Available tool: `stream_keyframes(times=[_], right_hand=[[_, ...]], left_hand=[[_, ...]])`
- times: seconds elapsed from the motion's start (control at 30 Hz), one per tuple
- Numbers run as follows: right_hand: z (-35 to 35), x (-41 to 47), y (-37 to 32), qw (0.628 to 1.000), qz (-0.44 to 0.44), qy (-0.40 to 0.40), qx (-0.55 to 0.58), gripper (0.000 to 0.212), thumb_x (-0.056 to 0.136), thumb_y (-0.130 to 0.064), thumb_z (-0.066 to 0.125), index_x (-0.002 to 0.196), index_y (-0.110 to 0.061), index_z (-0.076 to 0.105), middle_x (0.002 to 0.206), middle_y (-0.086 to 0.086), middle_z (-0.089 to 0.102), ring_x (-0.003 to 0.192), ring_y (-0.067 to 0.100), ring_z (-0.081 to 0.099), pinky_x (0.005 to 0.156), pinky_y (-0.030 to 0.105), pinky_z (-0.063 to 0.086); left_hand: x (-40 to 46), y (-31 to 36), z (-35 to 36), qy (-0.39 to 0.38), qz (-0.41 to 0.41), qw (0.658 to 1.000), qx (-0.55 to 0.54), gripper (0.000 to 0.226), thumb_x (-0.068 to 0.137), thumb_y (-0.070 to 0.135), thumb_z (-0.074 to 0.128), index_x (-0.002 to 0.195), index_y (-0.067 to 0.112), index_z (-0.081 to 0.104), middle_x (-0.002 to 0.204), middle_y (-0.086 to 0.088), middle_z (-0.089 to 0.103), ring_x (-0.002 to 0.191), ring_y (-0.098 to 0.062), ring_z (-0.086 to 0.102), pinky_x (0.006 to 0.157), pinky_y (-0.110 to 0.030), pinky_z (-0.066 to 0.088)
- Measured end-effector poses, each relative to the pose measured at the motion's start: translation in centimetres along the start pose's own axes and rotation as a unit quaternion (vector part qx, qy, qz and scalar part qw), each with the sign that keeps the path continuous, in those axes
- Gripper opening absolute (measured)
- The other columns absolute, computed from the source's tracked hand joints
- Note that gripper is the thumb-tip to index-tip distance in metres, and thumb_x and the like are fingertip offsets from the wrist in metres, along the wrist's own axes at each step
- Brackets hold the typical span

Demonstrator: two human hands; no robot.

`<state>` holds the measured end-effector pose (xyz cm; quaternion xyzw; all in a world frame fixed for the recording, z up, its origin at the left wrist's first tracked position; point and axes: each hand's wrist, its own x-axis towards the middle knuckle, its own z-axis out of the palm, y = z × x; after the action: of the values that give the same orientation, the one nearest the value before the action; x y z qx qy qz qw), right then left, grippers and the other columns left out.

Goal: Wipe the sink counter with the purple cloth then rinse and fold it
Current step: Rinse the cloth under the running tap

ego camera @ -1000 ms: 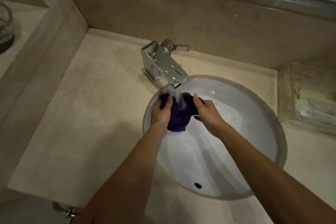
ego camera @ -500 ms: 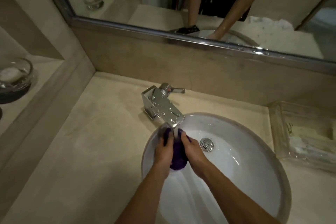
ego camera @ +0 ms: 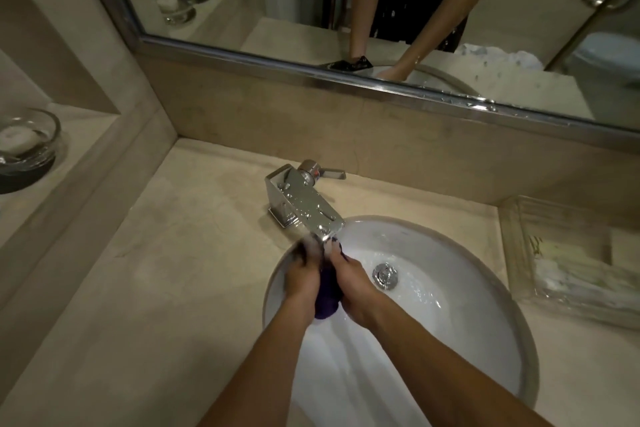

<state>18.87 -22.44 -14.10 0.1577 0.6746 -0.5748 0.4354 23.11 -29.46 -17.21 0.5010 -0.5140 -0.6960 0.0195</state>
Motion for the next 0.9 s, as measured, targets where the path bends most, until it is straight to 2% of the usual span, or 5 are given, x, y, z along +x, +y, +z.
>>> stream_keyframes(times=[0.27, 0.43, 0.63, 0.8, 0.9], right_hand=[[-0.6, 0.2, -0.3, 1.0, -0.003, 0.012, 0.024, 0.042, 0.103, -0.045, 0.053, 0.112, -0.009, 0.071, 0.096, 0.012, 0.074, 0.079, 0.022, 0.069, 0.06, 0.027, 0.052], [0.9, 0.0, 0.8, 0.998, 0.02, -0.001, 0.067, 0.041, 0.102, -0.047, 0.055, 0.111, -0.012, 0.072, 0.101, 0.01, 0.078, 0.094, 0.023, 0.073, 0.075, 0.032, 0.056], [1.3, 0.5, 2.5, 0.989, 0.056, 0.01, 0.137, 0.052, 0.087, -0.058, 0.067, 0.11, -0.013, 0.073, 0.105, 0.014, 0.077, 0.1, 0.031, 0.073, 0.089, 0.041, 0.058], [0.6, 1.0, 3.0, 0.975, 0.08, -0.007, 0.209, 0.046, 0.103, -0.049, 0.05, 0.11, -0.006, 0.067, 0.092, 0.012, 0.07, 0.099, 0.027, 0.068, 0.085, 0.035, 0.056], [0.7, 1.4, 3.0, 0.982, 0.06, 0.013, 0.178, 0.044, 0.103, -0.048, 0.051, 0.118, -0.01, 0.068, 0.105, 0.01, 0.075, 0.1, 0.025, 0.07, 0.085, 0.037, 0.057]], left_hand=[[-0.6, 0.0, 0.4, -0.035, 0.006, 0.999, 0.027, 0.032, 0.096, 0.055, 0.055, 0.104, 0.027, 0.067, 0.1, -0.006, 0.075, 0.092, -0.025, 0.071, 0.086, -0.042, 0.058], [-0.2, 0.6, -0.1, -0.003, -0.015, 0.999, -0.034, 0.035, 0.1, 0.049, 0.049, 0.105, 0.021, 0.07, 0.099, -0.012, 0.076, 0.09, -0.03, 0.073, 0.087, -0.046, 0.059], [-0.7, -0.9, -0.2, -0.015, -0.059, 0.997, -0.04, 0.049, 0.086, 0.067, 0.056, 0.092, 0.021, 0.074, 0.094, -0.01, 0.077, 0.091, -0.031, 0.072, 0.093, -0.052, 0.056], [-1.6, -0.9, 0.4, -0.025, -0.034, 0.999, -0.006, 0.051, 0.082, 0.065, 0.06, 0.095, 0.018, 0.072, 0.09, -0.009, 0.076, 0.087, -0.028, 0.073, 0.084, -0.041, 0.059], [-0.3, -0.1, 0.2, -0.022, -0.038, 0.999, -0.008, 0.048, 0.087, 0.059, 0.058, 0.097, 0.014, 0.07, 0.09, -0.012, 0.074, 0.084, -0.03, 0.072, 0.085, -0.044, 0.059]])
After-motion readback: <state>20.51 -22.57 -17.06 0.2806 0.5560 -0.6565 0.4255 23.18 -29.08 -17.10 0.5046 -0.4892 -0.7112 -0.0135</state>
